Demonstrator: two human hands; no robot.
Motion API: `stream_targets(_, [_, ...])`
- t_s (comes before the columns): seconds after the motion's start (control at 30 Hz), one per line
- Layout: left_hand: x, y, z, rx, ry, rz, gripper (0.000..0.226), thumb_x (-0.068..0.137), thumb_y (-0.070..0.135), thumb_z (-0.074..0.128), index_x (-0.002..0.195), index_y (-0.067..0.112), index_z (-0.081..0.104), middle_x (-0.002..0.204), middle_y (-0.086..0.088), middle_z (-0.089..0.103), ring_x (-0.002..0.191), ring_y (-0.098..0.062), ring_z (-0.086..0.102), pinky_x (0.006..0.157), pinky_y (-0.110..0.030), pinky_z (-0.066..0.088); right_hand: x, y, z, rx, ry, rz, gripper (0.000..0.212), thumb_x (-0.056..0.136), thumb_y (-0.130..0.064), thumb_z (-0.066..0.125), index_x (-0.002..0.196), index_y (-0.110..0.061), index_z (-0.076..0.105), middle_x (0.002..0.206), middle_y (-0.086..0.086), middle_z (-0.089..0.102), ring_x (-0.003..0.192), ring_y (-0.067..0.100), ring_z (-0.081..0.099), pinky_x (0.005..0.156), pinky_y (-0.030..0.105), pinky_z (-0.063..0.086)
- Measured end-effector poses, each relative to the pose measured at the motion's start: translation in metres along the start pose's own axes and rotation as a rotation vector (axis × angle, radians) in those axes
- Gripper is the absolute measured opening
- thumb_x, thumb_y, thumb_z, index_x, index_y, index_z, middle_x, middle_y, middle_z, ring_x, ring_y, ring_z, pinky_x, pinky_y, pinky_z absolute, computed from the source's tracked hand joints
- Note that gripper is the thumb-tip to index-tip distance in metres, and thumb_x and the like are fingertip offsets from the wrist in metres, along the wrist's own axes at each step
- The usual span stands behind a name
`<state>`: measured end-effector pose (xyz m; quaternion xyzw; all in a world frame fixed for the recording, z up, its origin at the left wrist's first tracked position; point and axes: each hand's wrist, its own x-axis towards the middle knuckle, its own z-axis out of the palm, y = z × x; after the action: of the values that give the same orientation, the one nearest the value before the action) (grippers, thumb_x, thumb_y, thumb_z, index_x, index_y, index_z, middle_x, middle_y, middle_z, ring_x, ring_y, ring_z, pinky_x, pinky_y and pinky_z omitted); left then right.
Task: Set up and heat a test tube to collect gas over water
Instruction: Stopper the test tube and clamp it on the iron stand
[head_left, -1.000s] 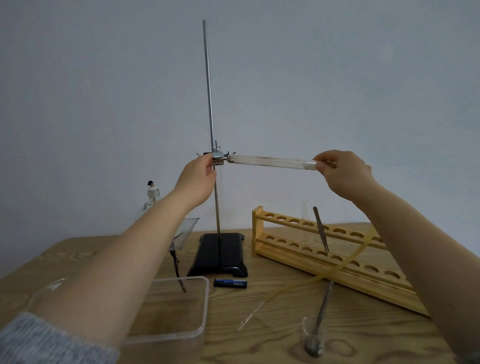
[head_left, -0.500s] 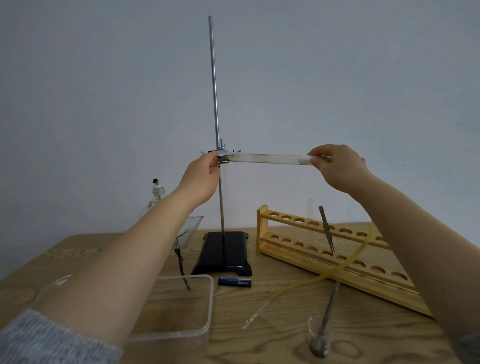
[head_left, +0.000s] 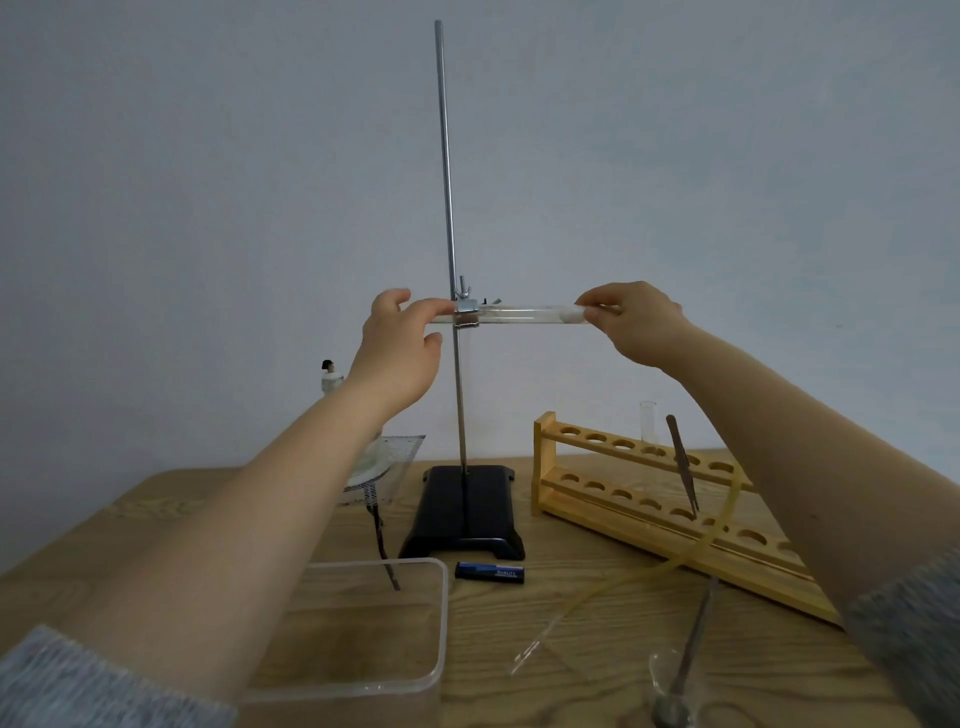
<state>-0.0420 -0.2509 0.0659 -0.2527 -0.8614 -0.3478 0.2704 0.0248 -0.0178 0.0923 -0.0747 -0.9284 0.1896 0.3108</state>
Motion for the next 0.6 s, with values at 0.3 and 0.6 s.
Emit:
stream_targets(0.3, [0.034, -0.011, -0.017, 0.062, -0.020, 0.054, 0.040, 0.097, 0.021, 0.044, 0.137, 0.016, 0.045, 0.137, -0.002, 0.051, 0.127, -0.020, 0.045, 0.106, -0.034, 0.034, 0.026, -0.020, 0.022, 0.155, -0.080, -0.070, 0.026, 0.099, -0.029, 0.044, 0.113, -0.026, 0.065, 0.078, -0.016, 0.052, 0.061, 0.006, 0.042, 0.075, 0.030, 0.035])
stream_targets(0.6, [0.073, 0.003, -0.016, 0.133, -0.174, 0.108, 0.024, 0.097, 0.024, 0.043, 0.101, 0.016, 0.065, 0.096, -0.003, 0.059, 0.091, -0.020, 0.052, 0.078, -0.027, 0.036, 0.037, -0.023, 0.019, 0.252, -0.124, -0.100, 0.024, 0.097, -0.021, 0.048, 0.110, -0.021, 0.067, 0.075, -0.010, 0.053, 0.060, 0.010, 0.041, 0.060, 0.022, 0.035])
